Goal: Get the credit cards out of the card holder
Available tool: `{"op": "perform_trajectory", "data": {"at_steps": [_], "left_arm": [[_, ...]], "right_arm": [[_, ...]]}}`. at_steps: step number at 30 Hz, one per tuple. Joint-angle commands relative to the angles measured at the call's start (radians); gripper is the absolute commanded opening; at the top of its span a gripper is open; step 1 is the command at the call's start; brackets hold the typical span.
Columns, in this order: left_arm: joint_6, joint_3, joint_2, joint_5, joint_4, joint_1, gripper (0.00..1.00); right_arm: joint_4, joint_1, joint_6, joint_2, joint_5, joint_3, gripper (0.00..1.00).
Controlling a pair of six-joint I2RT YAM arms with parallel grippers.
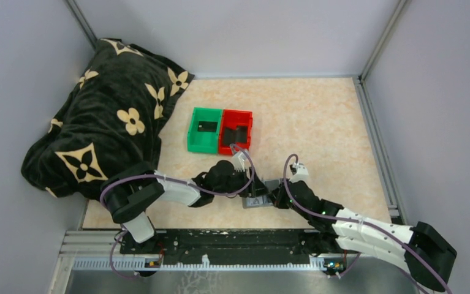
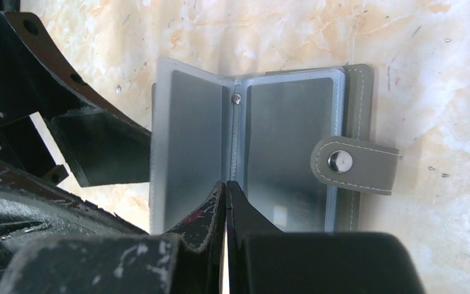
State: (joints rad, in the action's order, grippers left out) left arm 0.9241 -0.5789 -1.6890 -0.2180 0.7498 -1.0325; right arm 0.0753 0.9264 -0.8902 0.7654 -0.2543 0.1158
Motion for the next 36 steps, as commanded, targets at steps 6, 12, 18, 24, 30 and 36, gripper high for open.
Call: {"op": "perform_trajectory", "data": {"at_steps": [6, 12, 18, 24, 30, 36], "left_arm": [[-0.079, -0.123, -0.039, -0.007, -0.092, -0.009, 0.65], [-0.086, -0.144, -0.122, -0.012, -0.036, -0.011, 0.66], [-0.108, -0.084, -0.04, 0.054, -0.029, -0.007, 0.64], [-0.098, 0.055, 0.117, 0.119, -0.044, 0.002, 0.07], [-0.082, 0.147, 0.207, 0.177, -0.092, 0.002, 0.0], [-0.059, 0.189, 0.183, 0.153, -0.081, 0.002, 0.0]], "right_arm": [[-0.263, 0.003, 0.016, -0.205, -0.111, 0.1, 0.11], [-0.469, 0.004, 0.059, -0.331, -0.235, 0.194, 0.19], [-0.398, 0.003, 0.094, -0.265, -0.188, 0.205, 0.13], [-0.174, 0.004, 0.082, -0.111, -0.079, 0.149, 0.01], [-0.039, 0.002, 0.084, 0.007, -0.015, 0.143, 0.0], [0.137, -0.05, 0.047, 0.105, 0.151, 0.091, 0.0]]}}
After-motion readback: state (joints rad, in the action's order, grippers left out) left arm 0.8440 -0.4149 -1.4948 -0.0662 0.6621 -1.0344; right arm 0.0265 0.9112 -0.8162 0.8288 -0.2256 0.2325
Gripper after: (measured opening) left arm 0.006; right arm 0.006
